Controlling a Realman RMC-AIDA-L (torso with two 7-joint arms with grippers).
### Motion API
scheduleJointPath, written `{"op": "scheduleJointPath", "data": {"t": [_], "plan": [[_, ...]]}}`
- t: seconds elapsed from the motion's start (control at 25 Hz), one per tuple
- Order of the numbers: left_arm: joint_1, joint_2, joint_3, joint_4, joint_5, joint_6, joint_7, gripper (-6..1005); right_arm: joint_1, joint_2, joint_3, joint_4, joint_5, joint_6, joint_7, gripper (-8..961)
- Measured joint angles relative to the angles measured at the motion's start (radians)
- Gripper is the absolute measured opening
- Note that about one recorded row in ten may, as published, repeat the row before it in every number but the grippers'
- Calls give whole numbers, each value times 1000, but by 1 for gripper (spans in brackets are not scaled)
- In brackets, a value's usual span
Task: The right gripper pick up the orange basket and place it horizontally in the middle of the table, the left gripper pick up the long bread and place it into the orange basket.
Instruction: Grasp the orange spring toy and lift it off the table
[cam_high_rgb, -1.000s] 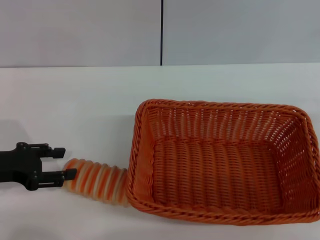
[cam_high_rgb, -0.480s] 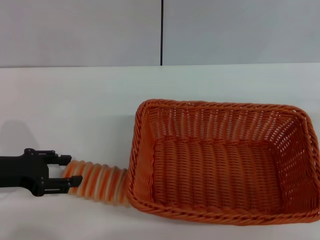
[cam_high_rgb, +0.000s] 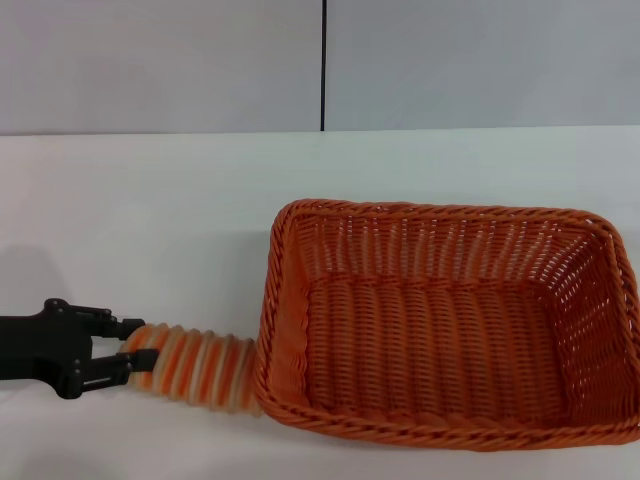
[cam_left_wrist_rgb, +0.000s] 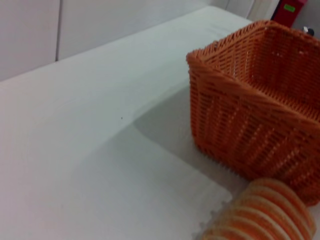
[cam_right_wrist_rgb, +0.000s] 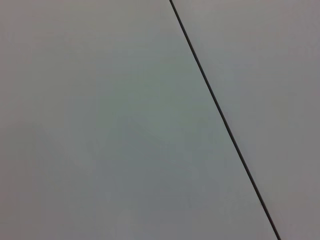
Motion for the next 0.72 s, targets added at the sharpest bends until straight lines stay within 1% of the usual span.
{"op": "scheduleJointPath", "data": {"t": [0.04, 0.16, 0.36, 0.56, 0.72], "plan": [[0, 0, -12, 1, -1, 12, 0, 542, -1, 0, 0, 0, 0, -7, 1, 544], [0, 1, -39, 5, -1, 37, 1, 480, -1, 1, 0, 0, -1, -32, 3, 544], [2, 3, -46, 6, -2, 60, 2, 372, -1, 7, 7, 1, 4, -58, 4, 544], [4, 5, -54, 4, -3, 68, 2, 340, 4, 9, 16, 10, 6, -64, 8, 544], [3, 12, -59, -2, -3, 84, -1, 318, 8, 9, 24, 14, 6, -88, 31, 544]]}}
